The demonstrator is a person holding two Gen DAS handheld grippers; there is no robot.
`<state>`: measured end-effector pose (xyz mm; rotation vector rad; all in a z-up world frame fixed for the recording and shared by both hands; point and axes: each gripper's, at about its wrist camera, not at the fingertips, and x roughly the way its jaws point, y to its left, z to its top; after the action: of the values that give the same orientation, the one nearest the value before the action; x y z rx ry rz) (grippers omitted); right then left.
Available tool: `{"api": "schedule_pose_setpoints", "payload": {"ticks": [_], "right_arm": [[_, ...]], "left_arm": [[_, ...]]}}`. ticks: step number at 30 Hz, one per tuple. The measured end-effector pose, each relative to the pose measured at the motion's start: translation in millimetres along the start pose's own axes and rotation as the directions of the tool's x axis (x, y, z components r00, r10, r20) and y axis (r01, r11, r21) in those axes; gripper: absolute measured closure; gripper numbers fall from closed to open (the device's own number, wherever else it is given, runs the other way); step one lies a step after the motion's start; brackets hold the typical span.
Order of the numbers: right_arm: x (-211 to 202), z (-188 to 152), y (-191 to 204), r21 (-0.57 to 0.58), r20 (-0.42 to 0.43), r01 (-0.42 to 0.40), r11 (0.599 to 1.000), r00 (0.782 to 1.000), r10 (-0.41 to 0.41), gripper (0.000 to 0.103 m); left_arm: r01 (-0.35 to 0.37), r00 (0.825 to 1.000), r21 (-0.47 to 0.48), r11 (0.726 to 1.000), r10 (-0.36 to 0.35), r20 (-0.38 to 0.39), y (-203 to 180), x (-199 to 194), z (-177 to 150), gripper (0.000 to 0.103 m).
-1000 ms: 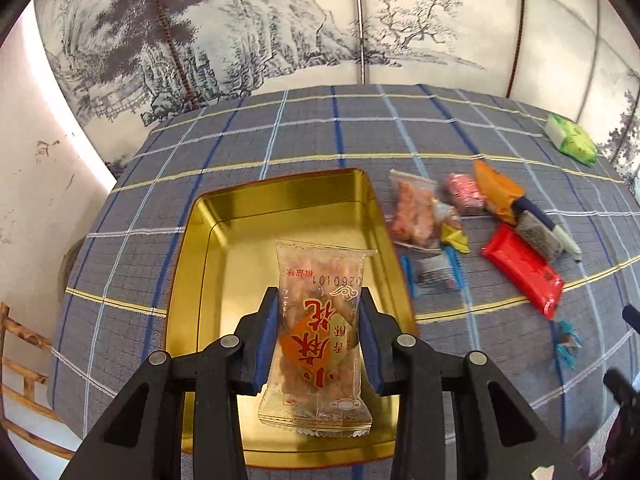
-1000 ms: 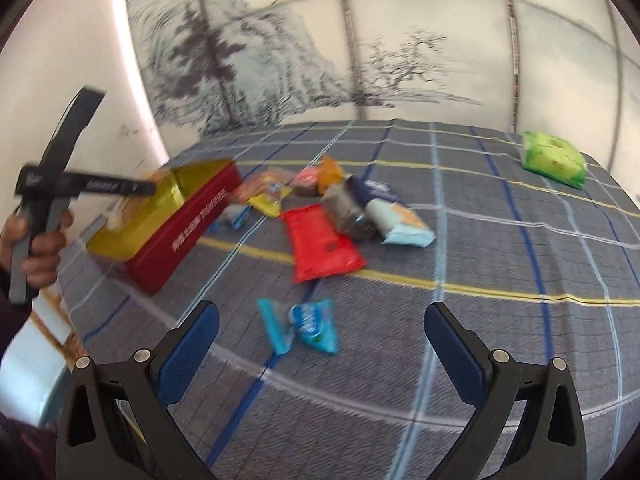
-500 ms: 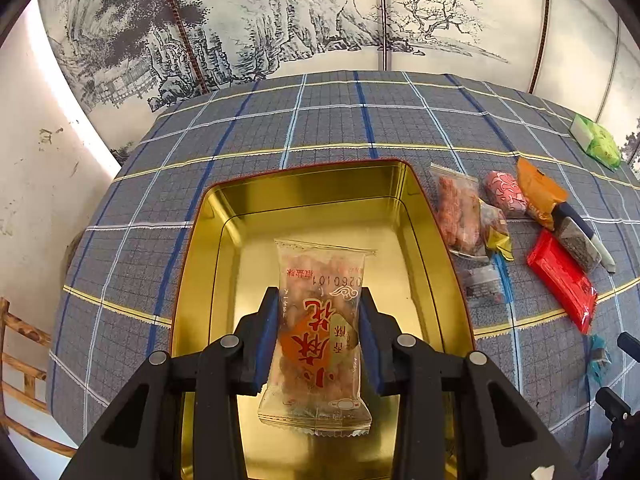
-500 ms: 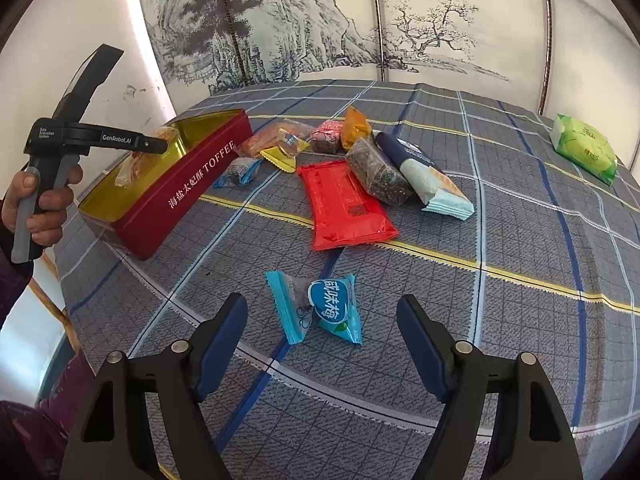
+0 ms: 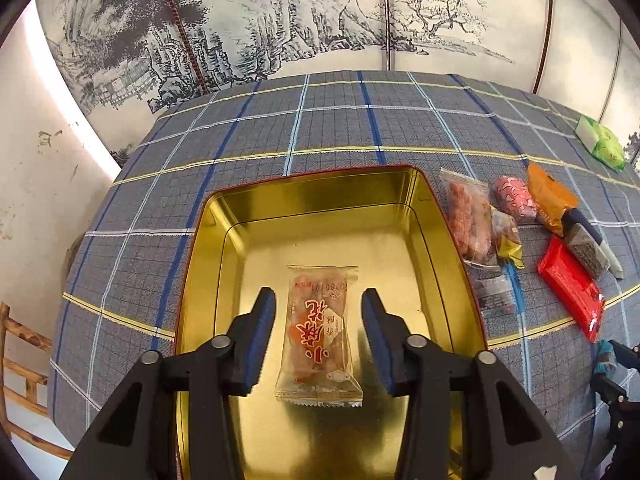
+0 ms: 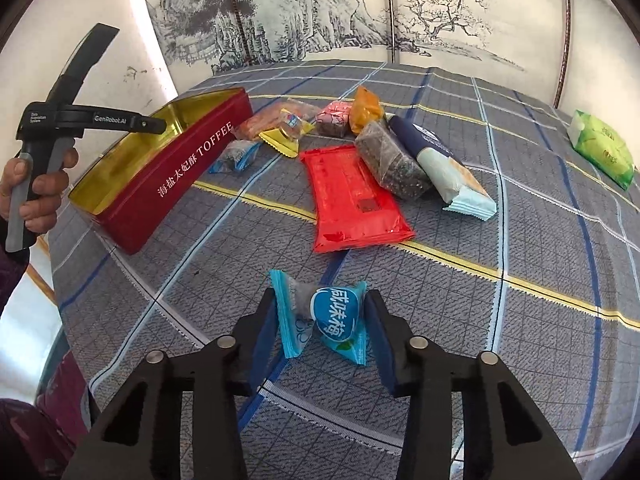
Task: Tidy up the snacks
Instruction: 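Carry the pastry packet into the tin with the left gripper while the right gripper grasps the blue candy, then carry the blue candy over the tin and release it with the right gripper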
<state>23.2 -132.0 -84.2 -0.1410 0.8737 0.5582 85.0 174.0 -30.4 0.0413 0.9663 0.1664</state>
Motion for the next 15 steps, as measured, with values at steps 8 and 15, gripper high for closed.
{"api": "schedule_pose_setpoints", "payload": {"ticks": [8,15], "right_arm": [[-9.9,1.0,3.8,0.005,0.022,0.016,1.0,1.0,-0.016,0.066],[-31.2,50.0,47.5,-0.076,0.095,-0.09,0.993,0.991,0.097,0.066]], "left_arm": [[-0.047,0.989,-0.111,0.993,0.061,0.134,19.5,-53.2,-22.7,0.038],[-0.093,0.979,-0.158,0.983,0.12,0.168,41.3,-87.9,-54.8,0.036]]}}
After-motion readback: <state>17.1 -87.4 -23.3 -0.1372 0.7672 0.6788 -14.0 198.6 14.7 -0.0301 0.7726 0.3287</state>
